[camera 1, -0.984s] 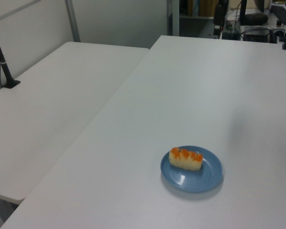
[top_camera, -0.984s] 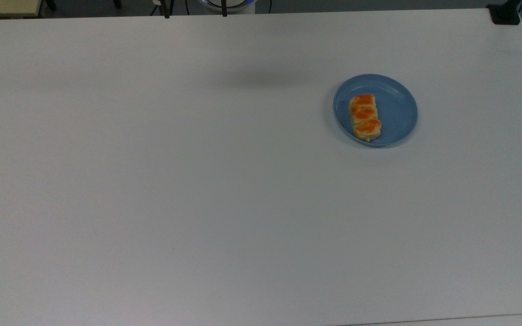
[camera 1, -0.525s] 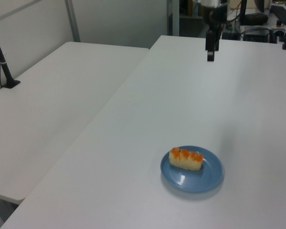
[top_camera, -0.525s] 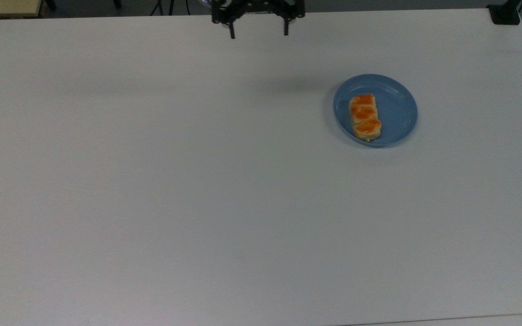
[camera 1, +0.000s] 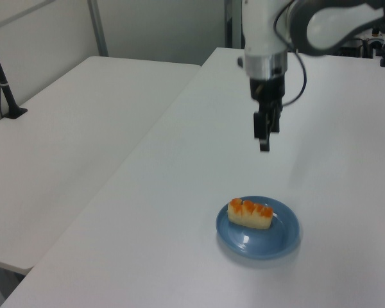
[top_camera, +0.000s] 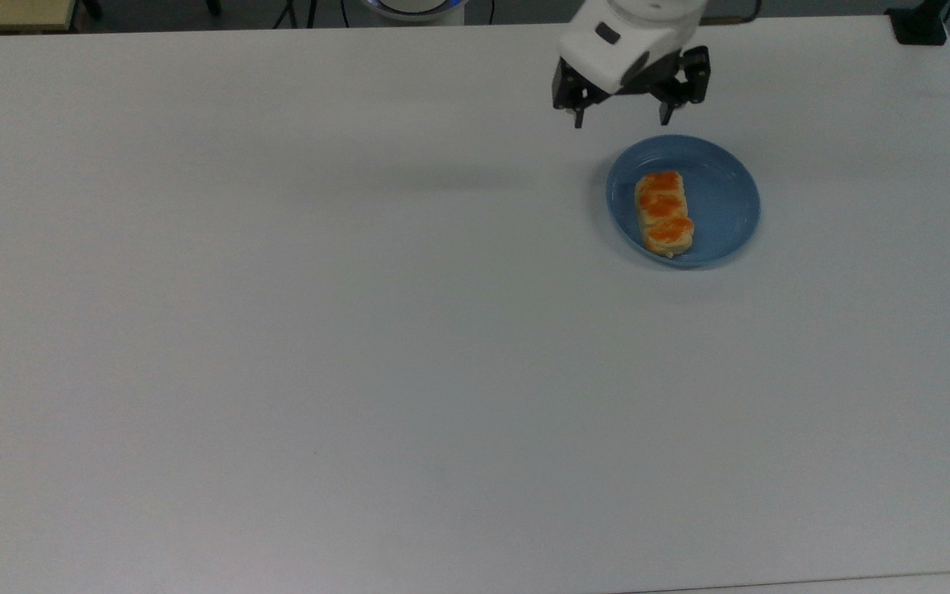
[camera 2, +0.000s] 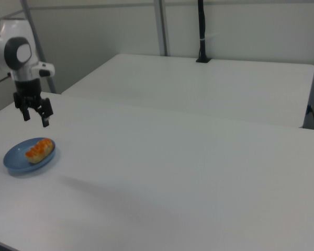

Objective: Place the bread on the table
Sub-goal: 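Move the open gripper over the bread on the blue plate and lower, then close the gripper on the bread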

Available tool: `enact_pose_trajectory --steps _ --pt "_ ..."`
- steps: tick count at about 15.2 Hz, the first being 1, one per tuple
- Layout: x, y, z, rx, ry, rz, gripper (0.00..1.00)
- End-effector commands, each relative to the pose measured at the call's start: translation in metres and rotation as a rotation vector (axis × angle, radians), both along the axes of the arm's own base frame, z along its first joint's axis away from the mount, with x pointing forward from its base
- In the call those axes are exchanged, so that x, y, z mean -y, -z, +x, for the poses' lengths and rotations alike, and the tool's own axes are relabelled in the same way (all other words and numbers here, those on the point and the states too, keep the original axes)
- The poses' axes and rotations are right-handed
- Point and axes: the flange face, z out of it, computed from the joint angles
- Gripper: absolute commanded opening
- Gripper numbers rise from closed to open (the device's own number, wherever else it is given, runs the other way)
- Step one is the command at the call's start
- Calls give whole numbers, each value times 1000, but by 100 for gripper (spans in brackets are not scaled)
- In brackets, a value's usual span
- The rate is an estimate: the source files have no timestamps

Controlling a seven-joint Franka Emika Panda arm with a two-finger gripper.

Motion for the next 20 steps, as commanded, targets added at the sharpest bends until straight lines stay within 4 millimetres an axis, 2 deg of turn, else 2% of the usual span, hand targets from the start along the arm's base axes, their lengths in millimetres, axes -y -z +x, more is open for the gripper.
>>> enact_pose_trajectory --steps 1,5,10,14,16,19,20 --pt "-44 49 2 29 18 -40 99" --pt "-77 92 1 49 -4 -59 99" --pt "-94 125 9 109 53 -95 97" --pt "-104 138 7 114 39 -86 81" --pt "-106 139 6 114 36 -86 69" --pt "-111 139 2 111 27 -82 42" --pt "-111 136 2 112 26 -81 38"
